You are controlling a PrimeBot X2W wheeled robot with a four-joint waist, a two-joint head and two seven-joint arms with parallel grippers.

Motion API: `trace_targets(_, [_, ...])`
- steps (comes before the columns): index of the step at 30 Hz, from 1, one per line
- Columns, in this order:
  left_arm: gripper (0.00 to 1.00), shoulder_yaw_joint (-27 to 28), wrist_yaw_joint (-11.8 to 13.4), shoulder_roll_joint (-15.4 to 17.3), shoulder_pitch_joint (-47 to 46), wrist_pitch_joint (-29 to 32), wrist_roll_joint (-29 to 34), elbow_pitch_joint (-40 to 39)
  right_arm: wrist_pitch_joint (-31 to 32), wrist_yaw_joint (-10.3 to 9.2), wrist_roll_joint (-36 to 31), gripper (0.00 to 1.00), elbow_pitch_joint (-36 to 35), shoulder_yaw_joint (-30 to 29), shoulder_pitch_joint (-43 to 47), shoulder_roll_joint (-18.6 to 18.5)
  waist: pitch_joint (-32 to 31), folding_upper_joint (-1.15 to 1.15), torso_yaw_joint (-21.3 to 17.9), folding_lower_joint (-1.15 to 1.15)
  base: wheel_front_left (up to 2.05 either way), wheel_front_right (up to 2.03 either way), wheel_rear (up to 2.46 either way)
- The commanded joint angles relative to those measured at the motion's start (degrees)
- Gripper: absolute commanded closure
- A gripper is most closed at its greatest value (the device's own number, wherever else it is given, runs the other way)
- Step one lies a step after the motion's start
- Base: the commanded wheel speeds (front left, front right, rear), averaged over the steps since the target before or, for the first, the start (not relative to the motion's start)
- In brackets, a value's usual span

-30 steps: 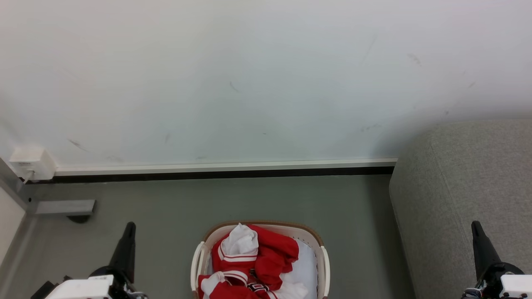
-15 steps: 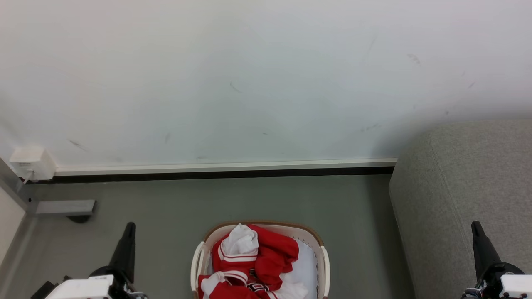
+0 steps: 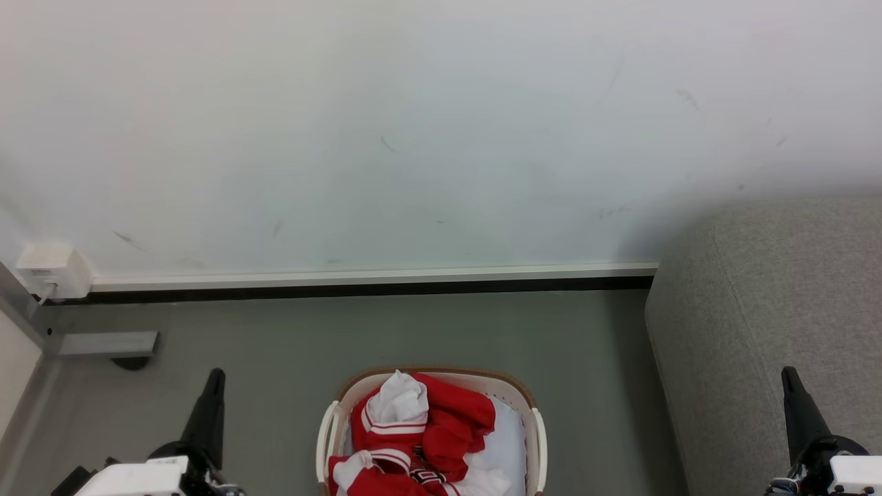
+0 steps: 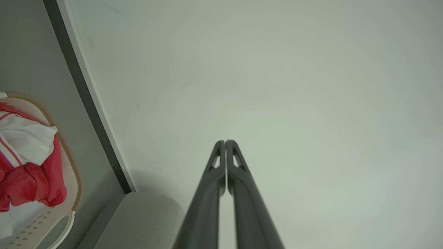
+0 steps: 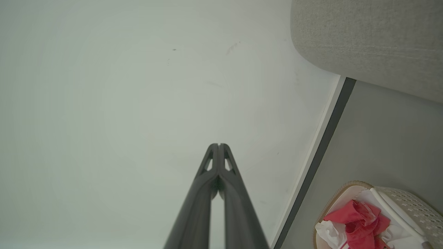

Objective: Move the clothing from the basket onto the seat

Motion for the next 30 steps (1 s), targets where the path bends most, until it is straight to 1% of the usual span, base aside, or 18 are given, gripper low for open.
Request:
trace_targets(1, [1.00, 0.07, -0.24, 0.38, -0.47, 0.19, -0.84, -0.17, 0.12, -0.13, 0.10, 1.00, -0.21, -0.19, -0.73, -0.41, 0.00, 0.00, 0.00, 0.00, 0.00, 0.00, 0.00])
trace_targets(4, [1.00, 0.07, -0.24, 0.38, -0.47, 0.19, -0.84, -0.17, 0.12, -0.13, 0.10, 1.00, -0.21, -0.19, -0.73, -0.41, 0.00, 0.00, 0.00, 0.00, 0.00, 0.00, 0.00])
trace_targets(5, [0.00, 0.00, 0.00, 0.00, 0.00, -0.01, 0.00, 0.00, -0.01, 0.00, 0.00, 0.00, 0.00, 0.00, 0.00, 0.00, 0.00, 0.00, 0.00, 0.00, 0.00, 0.00, 0.00])
trace_targets(11, [0.00, -0.74, 0.16, -0.29, 0.98, -0.91, 0.31, 0.84, -0.92, 0.00, -0.51, 0.00, 1.11, 0.64, 0.81, 0.42, 0.01, 0.00, 0.04, 0.00, 0.00, 0.00, 0.00])
trace_targets(15, [0.00, -1.52, 0.14, -0.26, 1.22, -2.10, 1.05, 0.60, -2.10, -0.01, -2.58, 0.00, 1.14, 0.85, 0.88, 0.37, 0.03, 0.00, 0.08, 0.00, 0.00, 0.00, 0.00])
trace_targets(20, [0.00, -1.94, 0.12, -0.21, 1.44, -3.49, 3.24, 0.64, -3.49, -0.01, -7.65, 0.00, 0.75, 1.07, 0.92, 0.31, 0.05, 0.00, 0.10, 0.00, 0.00, 0.00, 0.00])
trace_targets(30, [0.00, -2.67, 0.38, -0.13, 1.65, -6.06, 10.36, 0.33, -6.04, -0.02, -19.34, 0.00, -0.92, 2.31, 1.43, 0.20, 0.18, 0.00, 0.04, 0.00, 0.00, 0.00, 0.00])
